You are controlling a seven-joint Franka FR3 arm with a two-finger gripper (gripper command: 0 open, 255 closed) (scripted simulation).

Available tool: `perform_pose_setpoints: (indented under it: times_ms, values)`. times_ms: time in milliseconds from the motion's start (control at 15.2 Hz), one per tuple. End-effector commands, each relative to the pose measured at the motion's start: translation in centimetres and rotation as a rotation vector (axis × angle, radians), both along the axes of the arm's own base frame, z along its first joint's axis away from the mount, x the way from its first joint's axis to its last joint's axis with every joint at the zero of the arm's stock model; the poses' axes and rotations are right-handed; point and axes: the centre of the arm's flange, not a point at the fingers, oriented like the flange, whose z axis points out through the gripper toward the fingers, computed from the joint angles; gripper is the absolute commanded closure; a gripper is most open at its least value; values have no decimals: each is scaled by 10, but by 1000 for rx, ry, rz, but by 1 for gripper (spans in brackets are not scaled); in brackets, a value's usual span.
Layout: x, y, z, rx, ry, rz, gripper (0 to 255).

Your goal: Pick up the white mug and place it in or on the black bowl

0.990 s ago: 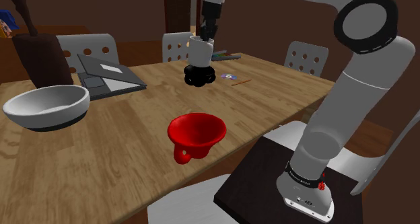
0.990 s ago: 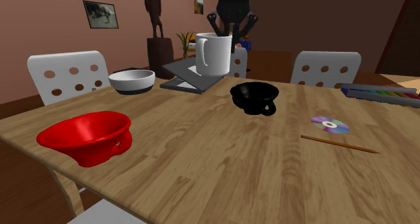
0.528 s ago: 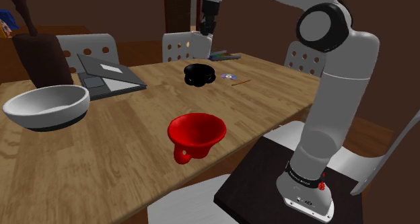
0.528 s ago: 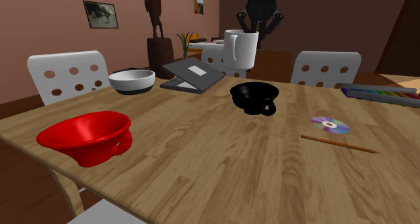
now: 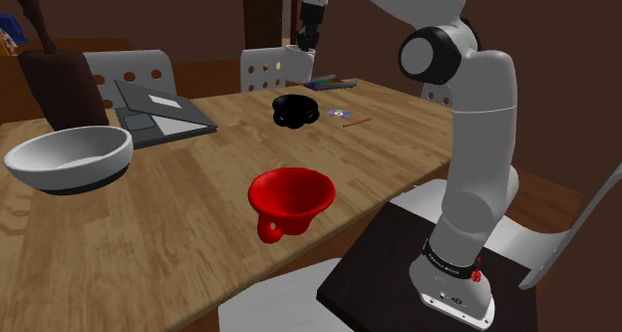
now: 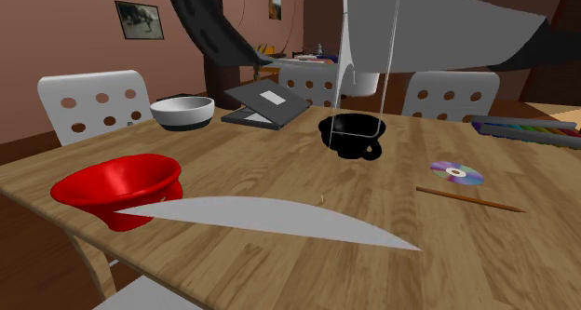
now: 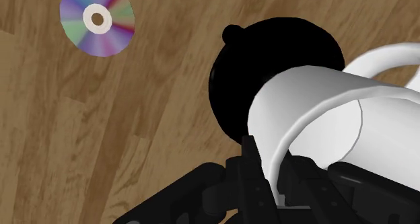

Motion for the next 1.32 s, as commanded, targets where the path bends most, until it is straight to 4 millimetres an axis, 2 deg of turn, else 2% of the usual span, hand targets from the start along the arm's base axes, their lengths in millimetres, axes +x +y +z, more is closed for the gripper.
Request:
perform_pose_setpoints:
  times_ms: [0,858,1254]
  values:
    - [1,-1,-9,0,-2,1,255]
    - [1,-1,-78,0,-2,1,255]
    - [1,-1,-81,0,-2,1,255]
